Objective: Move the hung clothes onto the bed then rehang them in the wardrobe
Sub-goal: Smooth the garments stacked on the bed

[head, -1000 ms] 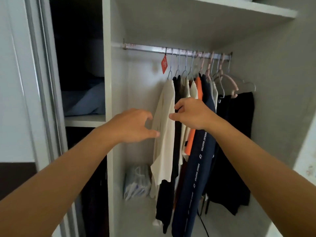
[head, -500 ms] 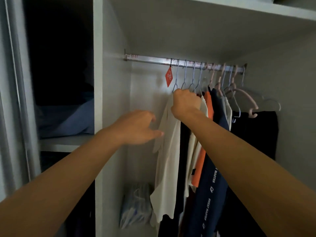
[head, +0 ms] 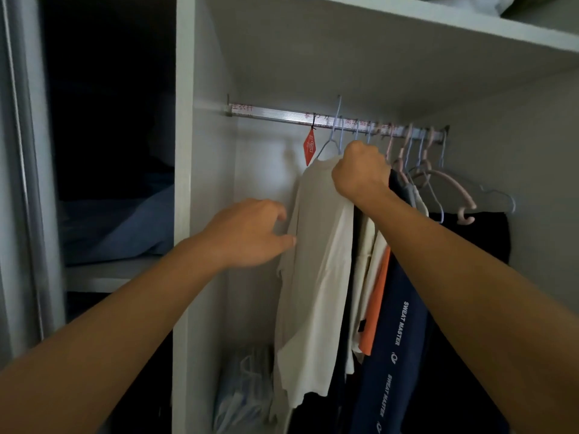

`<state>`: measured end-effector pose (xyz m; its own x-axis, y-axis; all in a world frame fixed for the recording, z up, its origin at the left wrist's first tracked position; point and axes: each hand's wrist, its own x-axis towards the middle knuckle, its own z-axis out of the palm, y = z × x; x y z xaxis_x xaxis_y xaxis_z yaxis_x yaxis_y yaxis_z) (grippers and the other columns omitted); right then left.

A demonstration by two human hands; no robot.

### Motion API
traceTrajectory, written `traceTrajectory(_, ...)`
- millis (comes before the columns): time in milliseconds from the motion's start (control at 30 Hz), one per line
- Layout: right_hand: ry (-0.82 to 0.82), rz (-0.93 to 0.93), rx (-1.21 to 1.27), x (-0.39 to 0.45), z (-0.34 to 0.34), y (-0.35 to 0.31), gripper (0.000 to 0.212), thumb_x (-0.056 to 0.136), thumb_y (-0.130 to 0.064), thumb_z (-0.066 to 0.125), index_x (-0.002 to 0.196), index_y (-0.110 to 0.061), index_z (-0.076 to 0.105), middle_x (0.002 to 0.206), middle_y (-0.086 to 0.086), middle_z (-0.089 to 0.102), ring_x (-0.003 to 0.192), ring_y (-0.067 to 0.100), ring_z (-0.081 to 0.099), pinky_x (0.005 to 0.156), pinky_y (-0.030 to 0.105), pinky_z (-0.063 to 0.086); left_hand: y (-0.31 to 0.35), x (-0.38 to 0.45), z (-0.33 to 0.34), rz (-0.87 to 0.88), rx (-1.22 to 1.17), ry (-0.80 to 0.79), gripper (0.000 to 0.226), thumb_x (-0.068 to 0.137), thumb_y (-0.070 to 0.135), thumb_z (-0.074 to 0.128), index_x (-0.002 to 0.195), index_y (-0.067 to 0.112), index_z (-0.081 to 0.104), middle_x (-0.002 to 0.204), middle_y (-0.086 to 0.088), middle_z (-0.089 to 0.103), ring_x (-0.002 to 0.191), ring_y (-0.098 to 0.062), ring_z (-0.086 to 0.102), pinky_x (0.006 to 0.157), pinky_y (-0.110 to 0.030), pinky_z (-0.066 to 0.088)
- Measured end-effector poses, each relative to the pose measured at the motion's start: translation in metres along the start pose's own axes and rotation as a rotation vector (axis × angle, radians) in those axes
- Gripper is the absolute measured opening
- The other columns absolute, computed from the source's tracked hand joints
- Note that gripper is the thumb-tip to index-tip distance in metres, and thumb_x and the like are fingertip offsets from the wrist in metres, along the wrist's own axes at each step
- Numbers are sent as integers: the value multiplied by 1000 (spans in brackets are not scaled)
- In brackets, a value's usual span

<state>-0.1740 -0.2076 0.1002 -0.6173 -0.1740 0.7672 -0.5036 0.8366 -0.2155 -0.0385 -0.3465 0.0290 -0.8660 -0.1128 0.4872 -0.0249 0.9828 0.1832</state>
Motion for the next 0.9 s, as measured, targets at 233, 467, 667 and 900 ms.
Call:
traceTrajectory(233, 30, -40, 52, -12, -18, 21, 36, 94, -6, 50, 61, -10, 37, 69, 9, 48, 70, 30, 54, 60, 31, 38, 16, 0, 2, 24, -17, 71, 49, 88, 53, 60, 128, 25, 56, 115, -3, 66, 108, -28, 60, 89, -35, 49)
traceTrajectory(467, 14, -72, 135, -57, -40, 62, 36, 99, -15, 49, 65, -5, 48, 62, 6, 48, 56, 20, 43, 60, 30, 31, 34, 0, 10, -24, -73, 138, 49, 88, 48, 59, 132, 25, 54, 125, -2, 64, 114, -29, 59, 92, -37, 48)
traceTrajectory(667, -11, -158, 141, -98, -66, 105, 21, 102, -20, 49, 89, -5, 57, 81, 8, 62, 76, 26, 54, 64, 32, 35, 48, -7, 27, -33, -160, 129, 49, 93, 41, 57, 134, 13, 51, 125, -10, 62, 117, -33, 57, 89, -36, 47)
traceTrajectory(900, 54, -226, 115, -144, -108, 137, 15, 102, -19, 48, 99, -10, 60, 77, 3, 65, 73, 30, 59, 68, 41, 45, 64, -13, 39, 45, -268, 164, 61, 101, 29, 45, 154, 10, 21, 156, -13, 31, 141, -31, 33, 113, -39, 29)
